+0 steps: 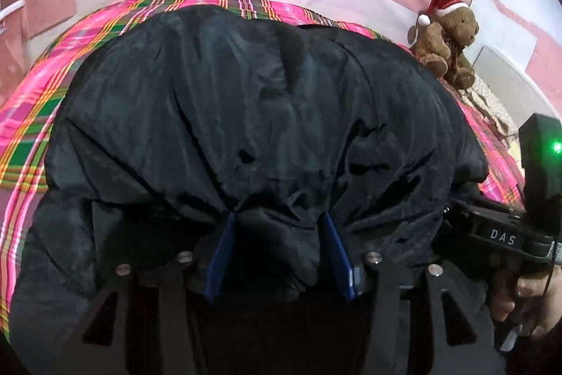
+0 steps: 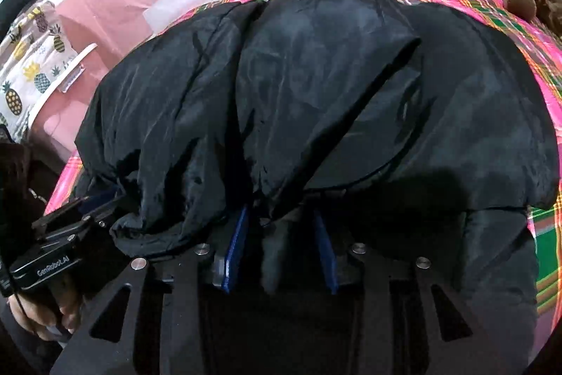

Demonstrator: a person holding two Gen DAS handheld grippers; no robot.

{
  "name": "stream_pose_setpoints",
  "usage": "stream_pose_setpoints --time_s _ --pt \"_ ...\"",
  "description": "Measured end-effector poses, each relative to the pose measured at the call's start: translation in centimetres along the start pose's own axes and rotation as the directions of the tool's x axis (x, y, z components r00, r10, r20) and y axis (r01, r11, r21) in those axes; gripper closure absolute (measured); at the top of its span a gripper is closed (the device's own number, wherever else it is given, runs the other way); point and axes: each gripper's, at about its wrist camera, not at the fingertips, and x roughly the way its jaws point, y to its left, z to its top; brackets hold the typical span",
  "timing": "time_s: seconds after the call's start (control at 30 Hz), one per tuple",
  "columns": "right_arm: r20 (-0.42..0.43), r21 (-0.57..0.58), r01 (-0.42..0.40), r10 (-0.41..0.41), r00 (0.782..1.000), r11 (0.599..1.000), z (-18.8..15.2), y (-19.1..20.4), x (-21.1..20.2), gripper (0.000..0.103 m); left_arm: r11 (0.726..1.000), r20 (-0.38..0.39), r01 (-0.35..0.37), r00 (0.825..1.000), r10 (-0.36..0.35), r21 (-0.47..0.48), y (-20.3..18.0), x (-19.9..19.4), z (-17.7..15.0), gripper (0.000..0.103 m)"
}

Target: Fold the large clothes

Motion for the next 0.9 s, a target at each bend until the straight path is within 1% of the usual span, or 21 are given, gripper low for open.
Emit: stream_pose_setpoints --time_s 0.07,0.13,0.2,0.27,0.3,0.4,0.5,0.6,0.67,0.7,0.73,0.77,0.8,0.83,0.9 --pt "-0.006 -0.029 0.027 -0.027 1.0 0.999 0.0 0.4 0.4 0.064 1.0 -0.007 -0.016 1.0 0.016 0.02 -0.8 -0.1 0.0 0.045" --pt "-0.009 -0.039 0.035 -0.035 0.999 0.999 -0.1 0.8 0.3 0.064 0.999 -0.008 -0.025 1.0 0.025 0.02 -1.0 -0.2 -0.2 0.045" --pt "-0.023 -0.047 0.043 -0.044 0.999 0.998 -0.2 0.9 -0.4 0.064 1.0 -0.009 -0.018 1.0 0.018 0.006 -1.1 -1.0 -0.1 0.045" --pt "-0.017 -0.055 0.054 -0.055 0.998 0.997 -0.4 1.1 -2.2 0.064 1.0 -0.001 0.004 1.0 -0.004 -0.013 -0.9 -2.6 -0.2 0.045" --pt "-0.005 -0.054 0.053 -0.054 0.999 0.997 -0.4 1.3 -3.1 0.064 1.0 0.017 0.016 1.0 -0.016 -0.017 -0.7 -3.7 -0.2 0.045" --pt "0.094 -0.064 0.042 -0.035 0.995 0.997 0.0 1.7 -7.0 0.064 1.0 0.106 0.025 0.994 -0.025 -0.004 -0.1 -6.9 0.4 0.045" --pt "0.166 -0.055 0.029 -0.02 0.986 0.998 2.1 2.3 -8.7 0.064 1.0 0.169 0.008 0.986 -0.003 -0.028 1.1 -8.0 2.8 0.045" --pt "0.189 -0.072 0.045 -0.031 0.981 0.996 4.4 3.0 -7.7 0.064 0.996 0.18 -0.043 0.982 0.056 -0.078 3.3 -6.3 5.5 0.045" --pt "0.186 -0.073 0.055 -0.04 0.982 0.996 5.6 2.9 -6.2 0.064 0.993 0.164 -0.066 0.983 0.082 -0.102 4.8 -4.6 6.6 0.045" --pt "0.17 -0.065 0.082 -0.07 0.983 0.994 6.1 2.5 -4.9 0.064 0.99 0.144 -0.074 0.985 0.091 -0.118 5.4 -3.6 6.7 0.046" --pt "0.14 -0.055 0.111 -0.102 0.985 0.992 6.2 1.7 -3.5 0.064 0.989 0.122 -0.077 0.988 0.092 -0.128 5.9 -2.6 6.7 0.046" --pt "0.109 -0.042 0.116 -0.111 0.988 0.992 6.1 1.1 -2.1 0.064 0.988 0.098 -0.073 0.991 0.087 -0.139 6.3 -1.7 6.4 0.046" --pt "0.094 -0.025 0.106 -0.103 0.99 0.994 5.8 0.3 -1.3 0.064 0.989 0.086 -0.062 0.993 0.075 -0.137 6.2 -1.0 5.6 0.046" --pt "0.085 -0.009 0.096 -0.095 0.992 0.995 5.0 -0.4 -0.6 0.065 0.992 0.087 -0.061 0.994 0.071 -0.113 5.8 -0.5 4.5 0.046" --pt "0.089 -0.036 0.113 -0.109 0.99 0.993 3.6 -0.6 -0.3 0.065 0.995 0.104 -0.073 0.991 0.08 -0.072 5.0 -0.4 2.7 0.045"
